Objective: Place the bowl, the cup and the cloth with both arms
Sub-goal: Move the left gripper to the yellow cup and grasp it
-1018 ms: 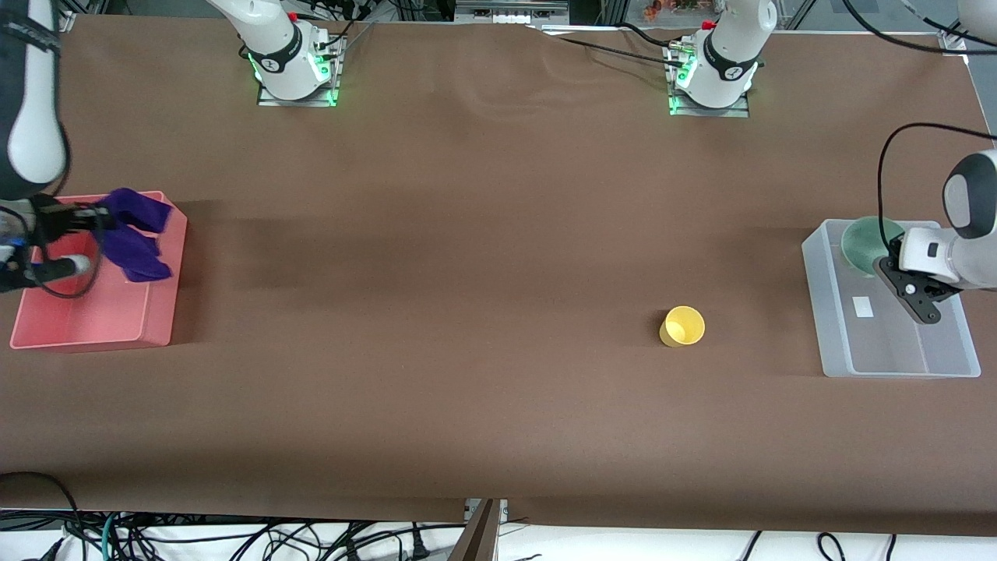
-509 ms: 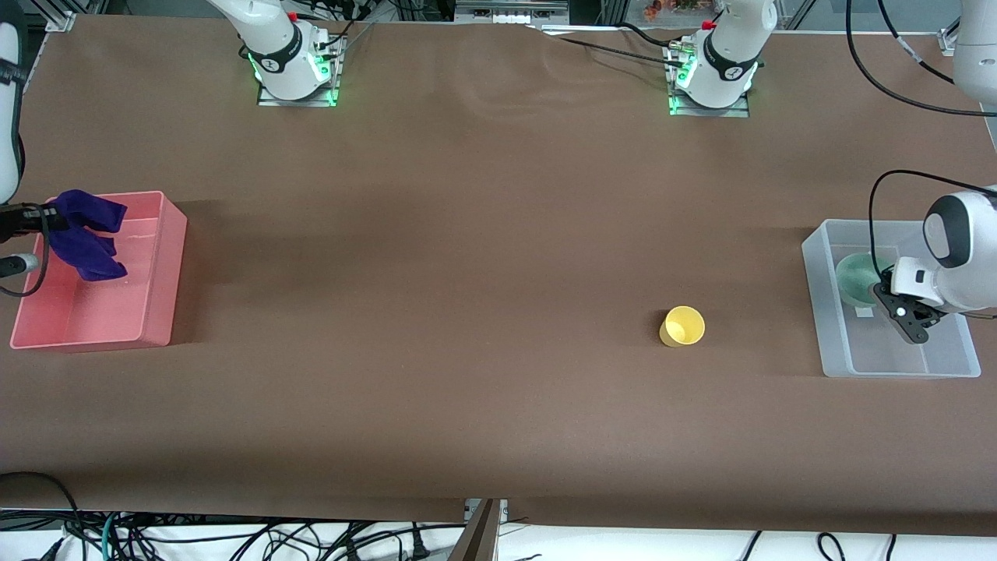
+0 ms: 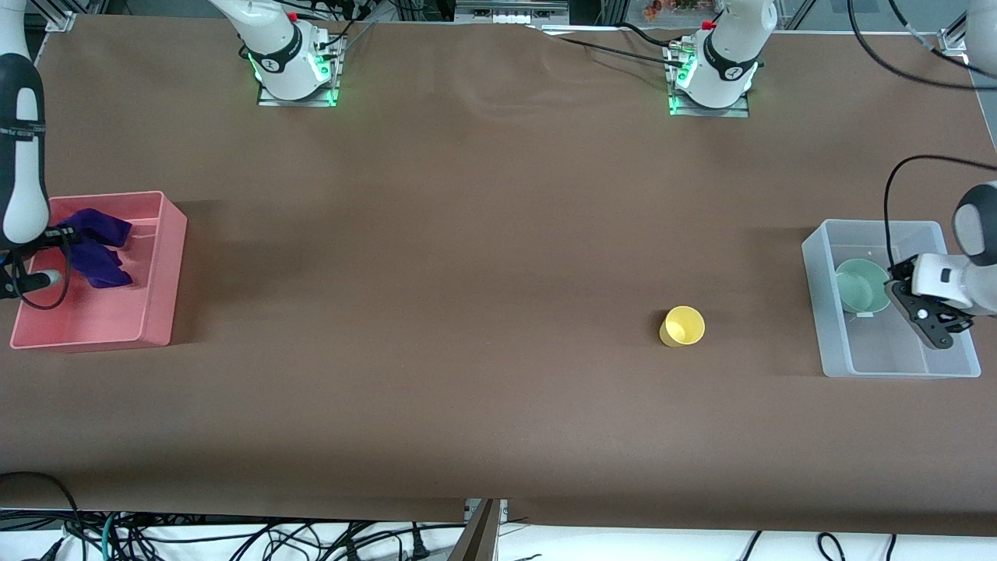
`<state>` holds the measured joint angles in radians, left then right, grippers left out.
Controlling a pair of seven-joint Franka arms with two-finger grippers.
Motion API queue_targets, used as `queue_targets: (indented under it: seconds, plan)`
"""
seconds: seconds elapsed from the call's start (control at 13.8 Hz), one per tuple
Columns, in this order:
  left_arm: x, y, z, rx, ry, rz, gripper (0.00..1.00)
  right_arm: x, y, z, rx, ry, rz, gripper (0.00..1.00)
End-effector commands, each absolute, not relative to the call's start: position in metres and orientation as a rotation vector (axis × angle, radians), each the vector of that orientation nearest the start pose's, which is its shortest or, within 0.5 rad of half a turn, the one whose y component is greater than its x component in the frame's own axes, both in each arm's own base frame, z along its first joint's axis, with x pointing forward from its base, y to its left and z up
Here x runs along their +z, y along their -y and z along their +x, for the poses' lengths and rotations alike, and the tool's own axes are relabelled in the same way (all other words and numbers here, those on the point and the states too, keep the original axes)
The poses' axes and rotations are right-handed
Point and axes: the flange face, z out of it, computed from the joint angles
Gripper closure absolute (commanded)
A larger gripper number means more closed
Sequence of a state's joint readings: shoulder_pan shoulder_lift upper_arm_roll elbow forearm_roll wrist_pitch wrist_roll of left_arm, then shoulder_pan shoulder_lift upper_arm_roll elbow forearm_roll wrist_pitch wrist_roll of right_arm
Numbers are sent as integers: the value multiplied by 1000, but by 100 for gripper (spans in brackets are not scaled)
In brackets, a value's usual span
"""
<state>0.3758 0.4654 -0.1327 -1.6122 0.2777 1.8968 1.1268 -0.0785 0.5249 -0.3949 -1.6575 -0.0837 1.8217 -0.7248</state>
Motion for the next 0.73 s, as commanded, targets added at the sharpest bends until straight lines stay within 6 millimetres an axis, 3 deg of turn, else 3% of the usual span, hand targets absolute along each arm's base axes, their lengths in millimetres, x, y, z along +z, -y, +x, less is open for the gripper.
queue_targets:
  seconds: [0.0,0.15,0.29,0.36,0.44,0.58,0.65]
  plan:
    - [409,-127,646,432,-1275,-2820,0,288,284,562,638,471,-3081,100]
    - [416,-68,654,384,-1026,-2949,0,270,289,554,639,471,-3083,100]
    - [400,-25,663,336,-745,-3094,0,254,294,553,641,479,-3090,100]
    - [391,3,673,252,-683,-3108,1,246,298,552,642,471,-3093,100]
    - [381,28,681,168,-619,-3114,1,238,299,551,638,447,-3083,94]
    - [355,53,690,126,-393,-3153,2,225,296,551,605,386,-3062,28]
    - [347,63,693,99,-305,-3167,4,227,296,552,600,380,-3062,1]
